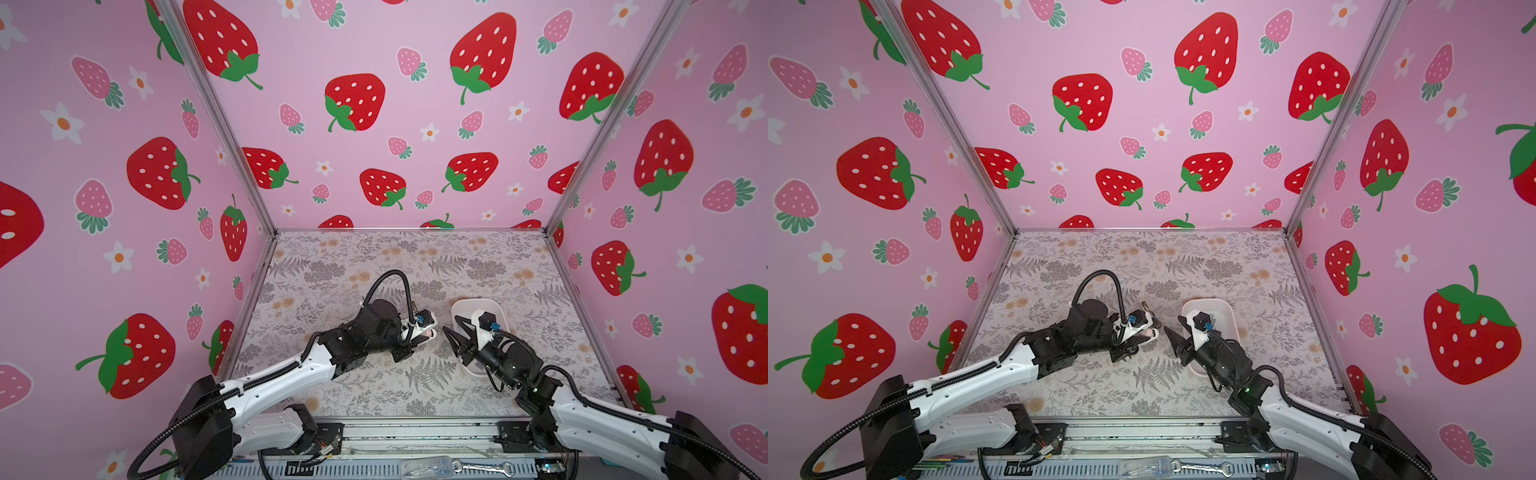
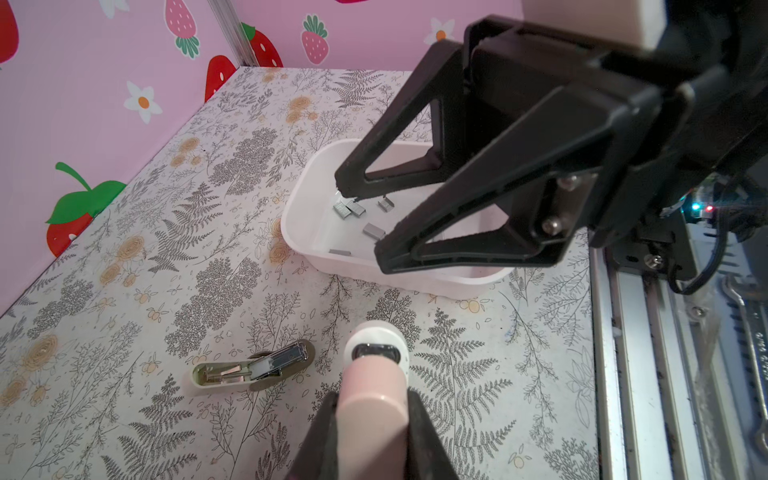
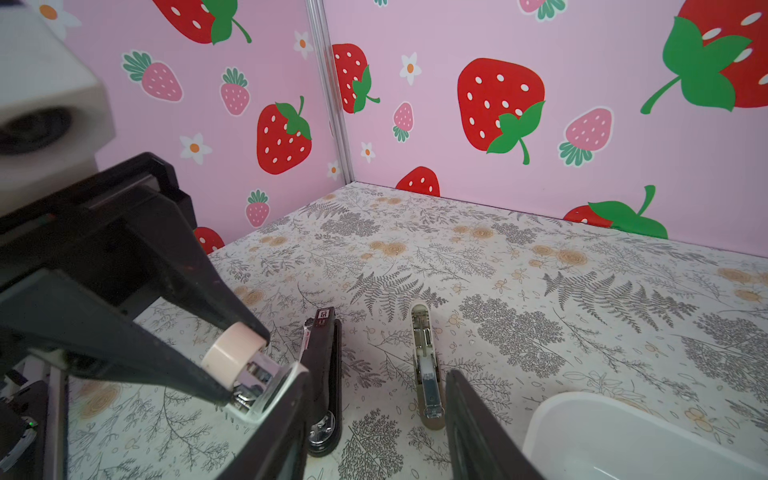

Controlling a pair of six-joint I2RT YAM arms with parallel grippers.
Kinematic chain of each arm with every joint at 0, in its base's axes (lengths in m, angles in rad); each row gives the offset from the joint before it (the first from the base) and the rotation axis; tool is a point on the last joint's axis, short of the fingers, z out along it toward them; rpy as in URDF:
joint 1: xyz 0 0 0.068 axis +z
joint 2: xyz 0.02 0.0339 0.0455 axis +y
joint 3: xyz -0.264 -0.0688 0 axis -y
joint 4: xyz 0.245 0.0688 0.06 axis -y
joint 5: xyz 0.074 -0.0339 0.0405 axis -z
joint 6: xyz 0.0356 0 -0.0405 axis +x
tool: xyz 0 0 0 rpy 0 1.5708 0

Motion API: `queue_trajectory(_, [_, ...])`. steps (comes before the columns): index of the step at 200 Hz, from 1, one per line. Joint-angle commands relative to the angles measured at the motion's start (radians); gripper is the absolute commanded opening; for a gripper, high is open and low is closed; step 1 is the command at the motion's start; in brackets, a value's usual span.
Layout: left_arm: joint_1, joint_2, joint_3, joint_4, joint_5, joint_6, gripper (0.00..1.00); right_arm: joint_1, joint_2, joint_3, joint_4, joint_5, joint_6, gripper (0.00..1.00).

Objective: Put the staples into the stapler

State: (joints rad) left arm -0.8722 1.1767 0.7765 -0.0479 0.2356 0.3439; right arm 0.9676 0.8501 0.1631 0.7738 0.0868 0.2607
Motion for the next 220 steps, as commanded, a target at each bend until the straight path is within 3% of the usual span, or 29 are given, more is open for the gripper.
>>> queue_trajectory(1, [0.002,-0.022,-0.011,0.040,0.004,0.012,0.00,0.025,0.022,0.000,0.062,-0.012,-0.002,0.52])
queue_trajectory(220, [0.001,-0.003,-0.019,0.049,0.013,0.046,0.00,0.065,0.200,0.105,0.036,0.050,0.015,0.48])
